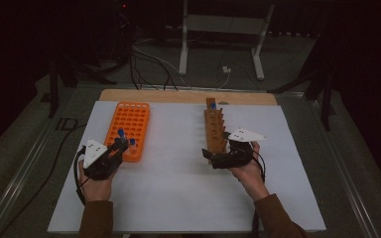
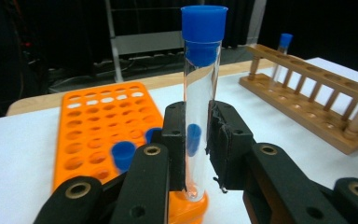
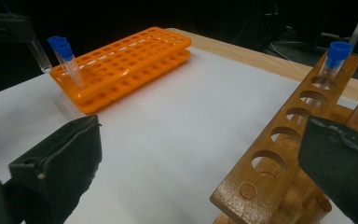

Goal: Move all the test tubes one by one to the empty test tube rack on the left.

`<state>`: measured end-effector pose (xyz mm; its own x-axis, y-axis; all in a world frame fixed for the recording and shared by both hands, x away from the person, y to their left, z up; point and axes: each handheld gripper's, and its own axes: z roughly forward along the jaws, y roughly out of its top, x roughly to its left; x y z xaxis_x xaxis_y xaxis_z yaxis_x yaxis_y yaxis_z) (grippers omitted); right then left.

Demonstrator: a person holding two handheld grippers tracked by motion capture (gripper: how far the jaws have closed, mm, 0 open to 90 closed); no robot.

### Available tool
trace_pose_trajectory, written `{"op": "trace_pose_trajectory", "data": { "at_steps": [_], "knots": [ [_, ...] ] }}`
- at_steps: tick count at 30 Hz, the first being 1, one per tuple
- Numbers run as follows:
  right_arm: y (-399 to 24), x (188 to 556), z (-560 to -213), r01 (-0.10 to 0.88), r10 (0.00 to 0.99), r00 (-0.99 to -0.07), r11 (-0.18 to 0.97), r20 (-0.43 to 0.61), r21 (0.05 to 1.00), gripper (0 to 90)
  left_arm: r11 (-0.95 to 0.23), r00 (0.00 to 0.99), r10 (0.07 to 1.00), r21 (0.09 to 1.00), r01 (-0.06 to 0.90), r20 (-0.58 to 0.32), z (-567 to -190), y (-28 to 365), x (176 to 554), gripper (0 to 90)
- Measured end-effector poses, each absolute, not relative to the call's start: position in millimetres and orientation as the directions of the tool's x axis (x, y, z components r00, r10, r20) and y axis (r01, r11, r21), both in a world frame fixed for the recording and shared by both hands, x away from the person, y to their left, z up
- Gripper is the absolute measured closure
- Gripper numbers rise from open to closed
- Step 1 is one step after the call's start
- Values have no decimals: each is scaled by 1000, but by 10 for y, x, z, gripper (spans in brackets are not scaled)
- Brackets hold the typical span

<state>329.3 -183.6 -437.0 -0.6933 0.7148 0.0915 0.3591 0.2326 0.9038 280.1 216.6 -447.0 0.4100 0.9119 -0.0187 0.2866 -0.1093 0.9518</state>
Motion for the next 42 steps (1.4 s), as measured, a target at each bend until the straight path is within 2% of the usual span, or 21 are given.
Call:
{"op": "trace_pose_trajectory", "data": {
  "at_steps": [27, 42],
  "knots": [
    [-1913, 3291, -4338, 355, 720, -686, 208, 103, 912, 0, -113, 259, 965, 945, 306, 32, -4599, 2421, 2902, 769],
    [-1897, 3289, -4338, 351, 715, -692, 213, 99, 912, 0, -80, 240, 971, 928, 365, -11, -4802, 2490, 3028, 769]
  ]
}}
